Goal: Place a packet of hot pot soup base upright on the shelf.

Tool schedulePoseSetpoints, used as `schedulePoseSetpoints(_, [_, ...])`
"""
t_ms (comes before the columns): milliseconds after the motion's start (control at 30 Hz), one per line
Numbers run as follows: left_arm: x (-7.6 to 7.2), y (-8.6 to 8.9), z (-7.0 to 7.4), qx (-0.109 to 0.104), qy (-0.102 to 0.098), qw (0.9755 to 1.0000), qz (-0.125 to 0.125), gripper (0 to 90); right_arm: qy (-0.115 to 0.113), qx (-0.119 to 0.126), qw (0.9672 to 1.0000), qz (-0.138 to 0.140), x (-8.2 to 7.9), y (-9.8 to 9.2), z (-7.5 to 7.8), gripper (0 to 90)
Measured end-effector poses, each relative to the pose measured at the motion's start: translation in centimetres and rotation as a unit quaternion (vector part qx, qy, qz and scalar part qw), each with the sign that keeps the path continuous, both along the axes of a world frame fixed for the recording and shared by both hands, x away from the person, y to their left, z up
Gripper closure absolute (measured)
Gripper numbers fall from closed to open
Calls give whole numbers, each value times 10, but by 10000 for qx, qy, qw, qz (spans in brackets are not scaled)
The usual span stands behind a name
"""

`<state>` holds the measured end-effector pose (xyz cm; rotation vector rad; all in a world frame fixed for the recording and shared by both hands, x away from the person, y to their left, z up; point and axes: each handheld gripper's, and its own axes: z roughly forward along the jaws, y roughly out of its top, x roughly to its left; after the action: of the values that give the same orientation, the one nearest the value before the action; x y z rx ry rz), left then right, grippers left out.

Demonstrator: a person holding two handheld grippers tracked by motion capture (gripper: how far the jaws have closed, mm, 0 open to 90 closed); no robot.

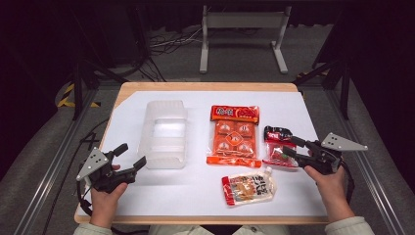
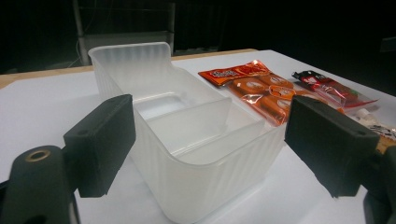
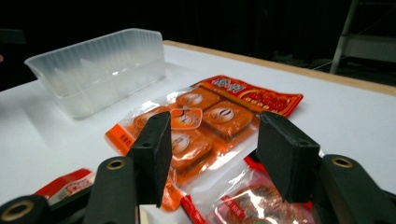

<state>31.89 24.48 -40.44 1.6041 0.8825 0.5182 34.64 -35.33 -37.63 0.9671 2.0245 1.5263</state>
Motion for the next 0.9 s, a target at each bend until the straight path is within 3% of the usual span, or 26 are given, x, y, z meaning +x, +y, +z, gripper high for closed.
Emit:
schedulePoseSetpoints(200, [1,-1,-1,34,-8,10000,-6,172,118,-144,9997,-158,14,2,3,436])
schedulePoseSetpoints(267, [1,-1,-1,32,0,10000,4,172,225,-81,9996,-134,24,6,4,421])
schedulePoseSetpoints(633, [1,0,-3,35,9,10000,5,172,45,-218,9995,-211,55,21,23,394])
schedulePoseSetpoints(900, [1,0,-4,60,1,10000,24,171,203,-286,9988,-334,80,32,28,349])
